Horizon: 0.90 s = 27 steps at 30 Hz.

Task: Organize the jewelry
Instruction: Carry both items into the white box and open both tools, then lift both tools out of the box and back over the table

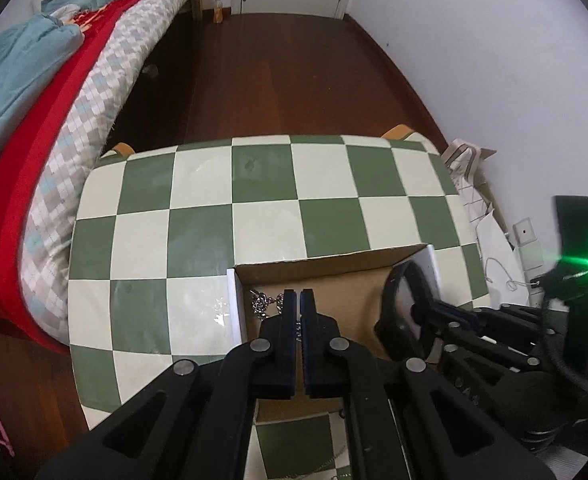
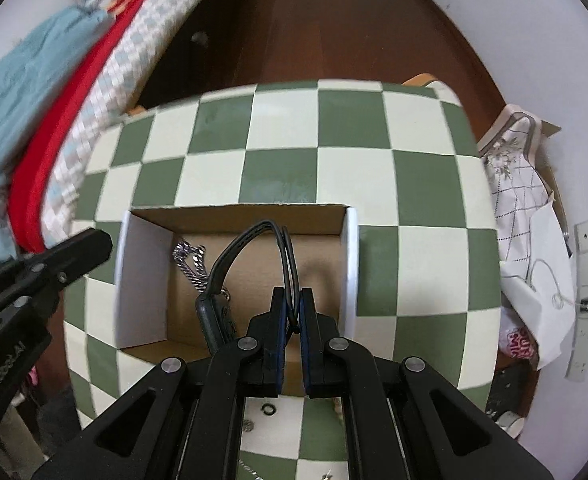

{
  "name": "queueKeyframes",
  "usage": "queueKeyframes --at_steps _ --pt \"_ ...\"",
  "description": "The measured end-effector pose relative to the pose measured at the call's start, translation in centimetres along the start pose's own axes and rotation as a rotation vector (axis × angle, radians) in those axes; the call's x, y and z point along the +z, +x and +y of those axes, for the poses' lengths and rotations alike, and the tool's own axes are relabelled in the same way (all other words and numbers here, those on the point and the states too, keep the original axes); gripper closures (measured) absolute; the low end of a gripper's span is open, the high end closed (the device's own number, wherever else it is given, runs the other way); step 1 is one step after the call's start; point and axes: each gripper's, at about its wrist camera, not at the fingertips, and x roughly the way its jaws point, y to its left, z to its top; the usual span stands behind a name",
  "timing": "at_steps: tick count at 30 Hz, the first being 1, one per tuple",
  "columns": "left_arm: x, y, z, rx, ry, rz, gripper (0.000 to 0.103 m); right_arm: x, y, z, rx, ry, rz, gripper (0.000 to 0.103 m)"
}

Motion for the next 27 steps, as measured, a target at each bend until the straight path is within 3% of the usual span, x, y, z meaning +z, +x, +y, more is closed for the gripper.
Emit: queueKeyframes --at_steps 3,6,7,9,11,12,14,15,17,20,27 --pt "0.4 0.5 0.5 0.057 -0.015 0.002 0.098 0.6 1.6 0.2 -0.011 -0.006 0.038 0.09" --pt "0.4 0.7 1.2 0.133 -0.025 -0.017 0.095 0.8 1.8 0.3 -0.015 -0.001 0.037 0.059" --pt "0.4 0.7 1.5 0.171 -0.027 -0.025 0.09 0.7 1.7 0.4 -0.018 -0.001 0.031 0.046" --pt "0.1 0.4 2.2 0.21 -0.036 -0.049 0.076 0.6 1.4 0.6 -0.021 -0.001 0.019 0.041" --pt "-0.1 0.1 2.8 0.247 -0.047 -0.071 0.043 0.4 1.0 0.9 -0.039 -0.007 0.008 0.037" --pt "-0.3 -0.2 3.0 0.271 -0.05 -0.088 0.036 0.2 0.7 1.2 -0.045 -0.01 0.001 0.033" --pt "-0.6 -0.6 3.2 0.297 -0.049 -0.114 0.021 -0.2 0.2 1.6 -0.092 -0.019 -0.015 0.008" --pt "-0.9 -0.9 3.4 0.313 -0.045 -0.124 0.017 -0.4 -0.1 1.8 -0.118 -0.028 -0.031 0.008" --pt "-1.3 -1.1 3.5 0.331 -0.045 -0.129 0.0 -1.0 -0.6 2.1 -0.165 -0.037 -0.06 0.007" --pt "-2.2 -1.4 3.6 0.359 -0.041 -0.134 0.0 -1.9 -0.8 2.0 -0.178 -0.029 -0.07 0.001" --pt "-4.7 -2.3 3.4 0.374 -0.047 -0.16 0.0 -4.5 -1.1 1.6 -0.183 -0.006 -0.085 0.001"
